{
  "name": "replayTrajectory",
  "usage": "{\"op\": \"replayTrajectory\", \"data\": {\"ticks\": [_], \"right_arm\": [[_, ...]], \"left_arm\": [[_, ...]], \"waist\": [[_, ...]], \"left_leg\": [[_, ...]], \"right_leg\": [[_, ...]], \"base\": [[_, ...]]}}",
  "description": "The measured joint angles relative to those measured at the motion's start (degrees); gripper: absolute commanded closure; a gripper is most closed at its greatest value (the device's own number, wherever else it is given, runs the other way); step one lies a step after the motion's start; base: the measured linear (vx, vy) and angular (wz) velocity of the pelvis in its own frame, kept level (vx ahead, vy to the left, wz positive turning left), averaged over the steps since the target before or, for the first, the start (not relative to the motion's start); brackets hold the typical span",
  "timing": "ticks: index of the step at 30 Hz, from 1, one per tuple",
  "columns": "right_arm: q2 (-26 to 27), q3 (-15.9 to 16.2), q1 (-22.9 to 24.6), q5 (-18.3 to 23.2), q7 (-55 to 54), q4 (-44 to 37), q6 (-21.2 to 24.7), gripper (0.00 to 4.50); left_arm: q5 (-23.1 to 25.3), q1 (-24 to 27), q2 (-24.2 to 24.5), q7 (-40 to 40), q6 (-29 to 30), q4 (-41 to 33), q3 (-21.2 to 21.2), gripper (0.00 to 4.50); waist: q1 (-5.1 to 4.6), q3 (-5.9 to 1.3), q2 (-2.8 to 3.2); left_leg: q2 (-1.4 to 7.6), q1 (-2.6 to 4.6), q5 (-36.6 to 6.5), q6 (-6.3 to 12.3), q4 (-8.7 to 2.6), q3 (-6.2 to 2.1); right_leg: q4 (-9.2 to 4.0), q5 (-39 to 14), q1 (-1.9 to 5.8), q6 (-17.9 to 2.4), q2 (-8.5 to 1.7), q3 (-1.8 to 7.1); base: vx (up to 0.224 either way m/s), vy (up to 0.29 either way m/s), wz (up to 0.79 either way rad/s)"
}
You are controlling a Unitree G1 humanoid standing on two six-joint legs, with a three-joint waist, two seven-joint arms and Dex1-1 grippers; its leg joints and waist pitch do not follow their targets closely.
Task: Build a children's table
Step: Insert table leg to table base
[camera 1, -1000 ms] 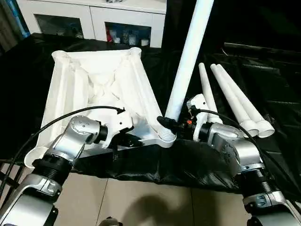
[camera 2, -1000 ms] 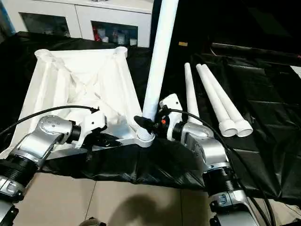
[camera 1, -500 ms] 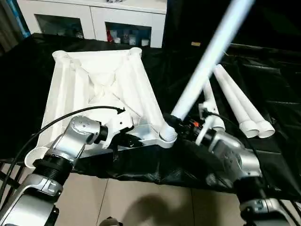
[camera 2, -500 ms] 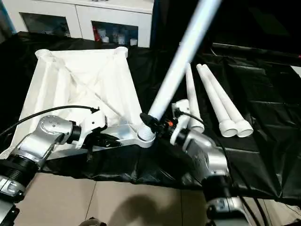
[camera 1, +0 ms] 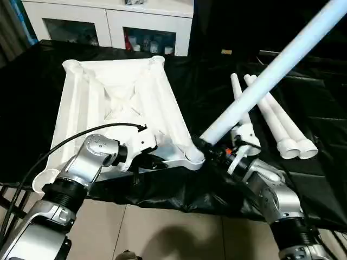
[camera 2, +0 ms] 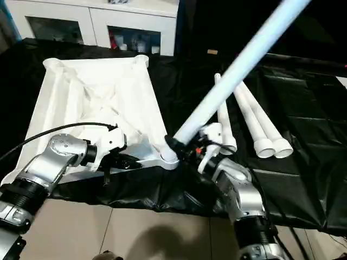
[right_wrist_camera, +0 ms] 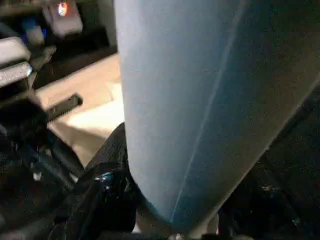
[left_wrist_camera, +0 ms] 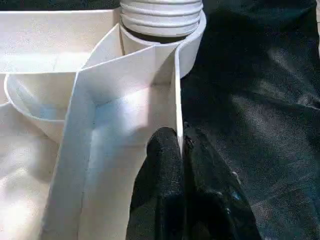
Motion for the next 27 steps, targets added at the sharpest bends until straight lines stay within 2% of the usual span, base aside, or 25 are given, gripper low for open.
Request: {"op": "replayTrajectory", "data": {"ticks": [3, 7, 10, 17, 27], "right_arm": [[-1.74, 2.54, -1.41, -2.55, 0.39, -0.71, 0.27, 2.61], [-1.98, 3.21, -1.8, -3.59, 0.54, -0.72, 0.35, 2.61], [-2.48, 4.39, -3.9, -4.83, 1.82, 1.06, 0.36, 2.61], [-3.25, 6.3, -7.98, -6.36, 6.18, 5.5, -0.06, 2.61], [-7.17, 7.95, -8.25, -5.53, 17.36, 3.9, 1.34, 2.61]], "left_arm": [[0.0, 0.0, -0.13, -0.05, -0.16, 0.19, 0.0, 4.5], [0.01, 0.0, -0.2, -0.09, -0.28, 0.46, 0.01, 4.5], [0.01, 0.0, -0.04, -0.29, -0.3, 0.62, 0.05, 4.5], [0.05, -0.09, 0.68, -1.68, -0.64, 1.06, -0.01, 4.5], [0.04, -0.97, 1.93, -7.5, -2.5, 1.05, -1.11, 4.5]], "waist": [[-0.13, -0.05, -0.02], [-0.21, -0.17, -0.05], [-0.34, -0.25, -0.18], [-1.37, -0.5, -0.55], [-0.85, -0.24, -0.96]], "left_leg": [[0.0, 0.0, 0.0, 0.0, 0.0, 0.0], [0.0, 0.02, 0.0, 0.0, -0.03, 0.01], [0.0, 0.03, 0.0, 0.0, -0.04, 0.0], [0.01, 0.05, 0.0, -0.01, -0.06, 0.0], [0.01, -0.02, -0.07, 0.1, -0.26, 0.03]], "right_leg": [[-0.04, 0.03, 0.01, 0.05, 0.0, 0.01], [-0.04, 0.03, 0.01, 0.05, 0.0, 0.01], [-0.04, 0.07, 0.01, 0.11, 0.0, 0.01], [-0.08, 0.12, 0.02, 0.11, 0.0, 0.0], [-0.51, 0.07, 0.05, 0.11, 0.0, -0.04]], "base": [[0.0, 0.0, 0.0], [0.0, 0.0, 0.0], [0.0, 0.0, 0.0], [0.0, 0.0, 0.0], [0.0, 0.0, 0.0]]}}
